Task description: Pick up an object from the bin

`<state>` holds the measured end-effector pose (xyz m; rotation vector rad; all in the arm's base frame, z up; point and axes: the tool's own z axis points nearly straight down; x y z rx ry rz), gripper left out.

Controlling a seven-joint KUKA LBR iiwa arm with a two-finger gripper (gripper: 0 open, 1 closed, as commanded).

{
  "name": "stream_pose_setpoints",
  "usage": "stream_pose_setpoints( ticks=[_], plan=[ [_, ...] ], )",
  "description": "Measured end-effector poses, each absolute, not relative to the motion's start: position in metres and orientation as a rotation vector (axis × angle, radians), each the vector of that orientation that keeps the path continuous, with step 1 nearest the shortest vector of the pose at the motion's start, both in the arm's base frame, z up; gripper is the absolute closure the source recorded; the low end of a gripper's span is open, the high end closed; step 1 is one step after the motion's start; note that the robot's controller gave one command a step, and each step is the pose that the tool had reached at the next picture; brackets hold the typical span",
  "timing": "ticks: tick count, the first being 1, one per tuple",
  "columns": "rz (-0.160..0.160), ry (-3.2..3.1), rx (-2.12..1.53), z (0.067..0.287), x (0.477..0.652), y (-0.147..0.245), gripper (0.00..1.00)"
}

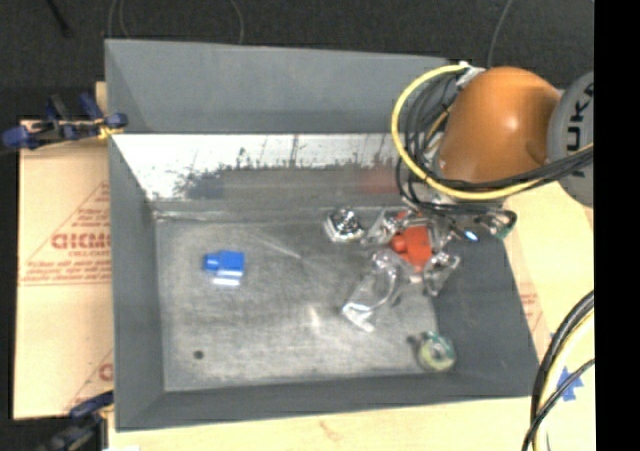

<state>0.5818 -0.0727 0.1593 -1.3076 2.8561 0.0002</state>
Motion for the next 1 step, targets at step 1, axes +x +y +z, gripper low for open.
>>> stream_pose_setpoints(
  ticks=[1],
  plan=[
    [0.005, 2.740, -1.537, 0.1213, 0.4954, -0.0801, 0.00]
  ],
)
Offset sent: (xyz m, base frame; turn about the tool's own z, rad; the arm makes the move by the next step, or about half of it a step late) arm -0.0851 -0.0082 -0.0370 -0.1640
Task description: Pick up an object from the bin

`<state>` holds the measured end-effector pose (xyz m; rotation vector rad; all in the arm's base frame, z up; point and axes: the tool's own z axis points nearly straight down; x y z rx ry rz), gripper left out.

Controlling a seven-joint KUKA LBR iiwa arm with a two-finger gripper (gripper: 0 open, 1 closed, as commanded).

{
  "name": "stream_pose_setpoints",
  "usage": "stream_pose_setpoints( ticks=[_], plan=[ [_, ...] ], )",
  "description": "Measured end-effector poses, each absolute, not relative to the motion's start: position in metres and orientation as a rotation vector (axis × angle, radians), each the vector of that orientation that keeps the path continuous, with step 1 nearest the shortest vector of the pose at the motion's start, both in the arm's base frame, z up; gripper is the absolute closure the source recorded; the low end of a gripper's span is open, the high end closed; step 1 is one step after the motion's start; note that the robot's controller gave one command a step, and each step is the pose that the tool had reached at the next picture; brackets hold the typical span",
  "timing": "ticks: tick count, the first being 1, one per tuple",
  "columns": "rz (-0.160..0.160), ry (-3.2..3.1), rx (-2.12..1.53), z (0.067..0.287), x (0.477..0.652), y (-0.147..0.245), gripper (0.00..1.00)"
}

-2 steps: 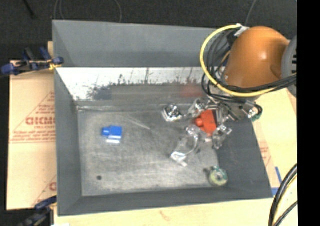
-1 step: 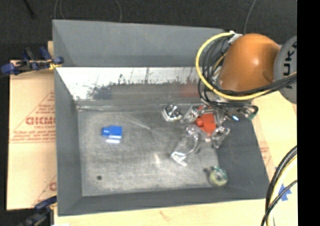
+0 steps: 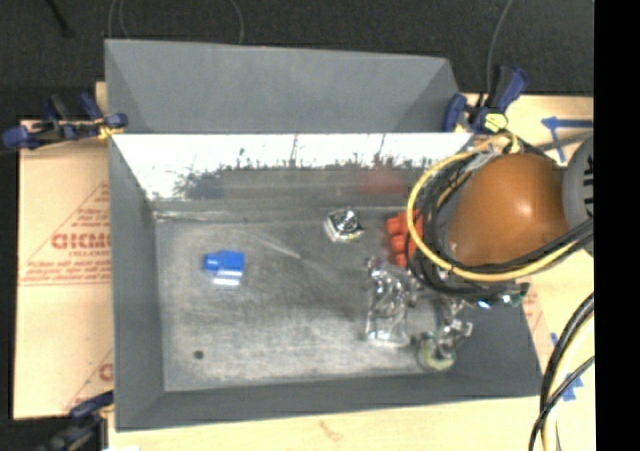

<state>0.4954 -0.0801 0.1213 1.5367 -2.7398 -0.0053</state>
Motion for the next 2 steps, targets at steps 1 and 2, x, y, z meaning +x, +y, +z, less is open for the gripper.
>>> stream_pose_setpoints(
  ticks=[1, 2],
  plan=[
    [0.010, -2.412, 2.028, 0.0846, 0.5008, -0.0882, 0.00],
    [0.013, -2.409, 2.029, 0.0861, 0.5008, -0.0891, 1.00]
  ],
)
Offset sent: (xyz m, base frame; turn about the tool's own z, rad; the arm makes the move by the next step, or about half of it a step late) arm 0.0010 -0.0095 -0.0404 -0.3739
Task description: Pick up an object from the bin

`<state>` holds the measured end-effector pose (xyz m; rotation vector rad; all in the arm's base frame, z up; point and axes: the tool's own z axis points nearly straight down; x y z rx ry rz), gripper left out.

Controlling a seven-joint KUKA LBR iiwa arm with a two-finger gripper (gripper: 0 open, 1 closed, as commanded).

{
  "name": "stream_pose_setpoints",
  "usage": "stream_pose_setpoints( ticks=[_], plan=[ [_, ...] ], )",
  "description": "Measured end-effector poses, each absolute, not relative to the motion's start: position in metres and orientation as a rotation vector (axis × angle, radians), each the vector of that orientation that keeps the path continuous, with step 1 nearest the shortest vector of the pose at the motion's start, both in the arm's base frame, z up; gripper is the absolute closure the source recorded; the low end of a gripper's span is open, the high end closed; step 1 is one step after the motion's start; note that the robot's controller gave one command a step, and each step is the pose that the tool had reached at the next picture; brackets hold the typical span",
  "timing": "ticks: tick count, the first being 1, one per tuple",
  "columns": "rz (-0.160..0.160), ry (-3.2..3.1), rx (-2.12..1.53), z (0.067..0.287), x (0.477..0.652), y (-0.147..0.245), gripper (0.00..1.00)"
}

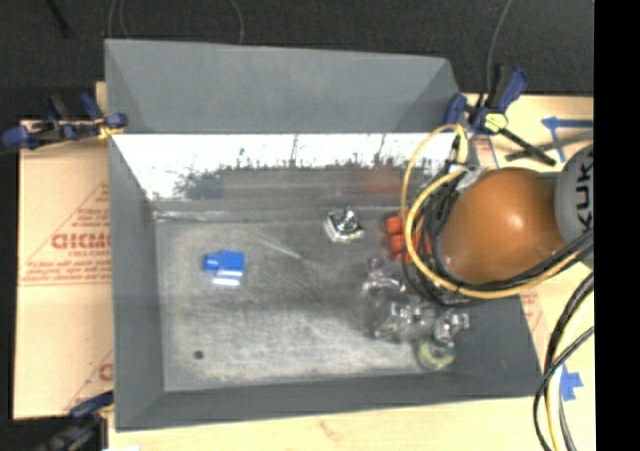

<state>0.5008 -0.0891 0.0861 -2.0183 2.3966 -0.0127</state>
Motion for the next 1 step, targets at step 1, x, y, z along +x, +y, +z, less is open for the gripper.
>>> stream_pose_setpoints(
  ticks=[1],
  plan=[
    [-0.009, 2.440, -1.958, 0.0841, 0.5026, -0.0945, 1.00]
  ],
)
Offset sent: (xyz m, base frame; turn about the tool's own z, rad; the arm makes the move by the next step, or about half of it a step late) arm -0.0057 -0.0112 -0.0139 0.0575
